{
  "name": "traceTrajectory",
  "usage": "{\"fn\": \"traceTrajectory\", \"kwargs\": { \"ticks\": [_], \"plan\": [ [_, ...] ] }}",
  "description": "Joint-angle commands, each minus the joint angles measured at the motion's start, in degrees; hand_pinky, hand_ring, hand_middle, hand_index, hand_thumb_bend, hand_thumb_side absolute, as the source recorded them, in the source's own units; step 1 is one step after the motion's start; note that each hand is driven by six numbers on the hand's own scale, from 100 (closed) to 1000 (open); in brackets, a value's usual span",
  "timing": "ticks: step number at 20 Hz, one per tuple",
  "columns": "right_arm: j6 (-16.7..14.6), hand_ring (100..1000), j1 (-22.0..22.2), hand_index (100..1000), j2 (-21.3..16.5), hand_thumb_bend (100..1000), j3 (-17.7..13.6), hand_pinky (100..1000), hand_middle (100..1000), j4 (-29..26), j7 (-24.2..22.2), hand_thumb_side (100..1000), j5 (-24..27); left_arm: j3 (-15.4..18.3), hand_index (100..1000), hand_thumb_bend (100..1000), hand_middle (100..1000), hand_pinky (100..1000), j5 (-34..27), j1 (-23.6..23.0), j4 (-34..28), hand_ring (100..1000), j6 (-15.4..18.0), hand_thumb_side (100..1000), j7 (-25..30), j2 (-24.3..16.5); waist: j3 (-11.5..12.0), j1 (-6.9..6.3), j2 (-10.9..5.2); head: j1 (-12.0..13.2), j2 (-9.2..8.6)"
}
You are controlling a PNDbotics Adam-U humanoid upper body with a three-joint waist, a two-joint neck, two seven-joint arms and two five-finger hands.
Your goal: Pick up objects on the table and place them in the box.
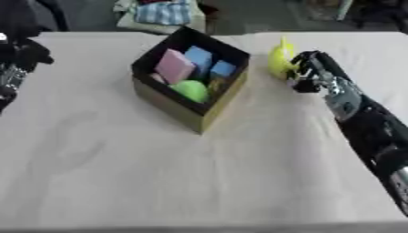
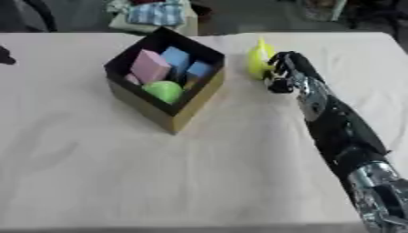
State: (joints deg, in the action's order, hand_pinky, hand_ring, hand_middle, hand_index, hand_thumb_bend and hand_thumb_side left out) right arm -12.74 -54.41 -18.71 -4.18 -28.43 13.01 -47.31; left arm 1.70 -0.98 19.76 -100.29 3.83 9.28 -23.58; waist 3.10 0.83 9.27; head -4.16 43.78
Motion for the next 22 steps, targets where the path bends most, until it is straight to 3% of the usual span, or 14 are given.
{"fn": "traceTrajectory", "kwargs": {
  "ticks": [1, 8, 12, 17, 22],
  "plan": [
    [-1.19, 538, -1.1, 448, -0.75, 100, 0.21, 499, 417, -2.55, 4.44, 100, -0.12, 0.42, 806, 496, 567, 769, -0.34, 0.92, -0.74, 609, 0.15, 676, 0.08, -0.62, -0.09, -0.91, 0.06, -0.04, -0.19],
    [-2.97, 529, -1.75, 430, -0.44, 100, 1.13, 488, 403, -5.8, 6.14, 100, 0.25, 0.43, 806, 495, 567, 769, -0.34, 0.89, -0.73, 609, 0.15, 675, 0.05, -0.61, -0.08, -0.89, -0.16, -0.25, -0.04],
    [-6.2, 531, -4.56, 430, 0.46, 100, 4.26, 493, 403, -11.13, 7.3, 100, 1.28, 0.67, 805, 496, 567, 769, -0.3, 0.81, -0.71, 609, 0.15, 674, -0.21, -0.74, -0.21, -0.83, -0.23, -0.33, -0.15],
    [-10.56, 537, -6.15, 437, 1.87, 100, 6.74, 507, 408, -19.01, 4.16, 100, 1.56, 0.55, 805, 497, 567, 769, -0.29, 0.84, -0.72, 608, 0.18, 673, -0.14, -0.73, 0.02, -0.79, -0.33, -0.86, -0.18],
    [-12.02, 541, -7.15, 441, 4.23, 100, 9.91, 516, 411, -25.63, -0.32, 100, 1.66, 0.4, 805, 497, 566, 769, -0.35, 0.99, -0.87, 608, 0.21, 673, -0.01, -0.64, 0.63, -0.69, -0.38, -1.5, -0.18]
  ]
}}
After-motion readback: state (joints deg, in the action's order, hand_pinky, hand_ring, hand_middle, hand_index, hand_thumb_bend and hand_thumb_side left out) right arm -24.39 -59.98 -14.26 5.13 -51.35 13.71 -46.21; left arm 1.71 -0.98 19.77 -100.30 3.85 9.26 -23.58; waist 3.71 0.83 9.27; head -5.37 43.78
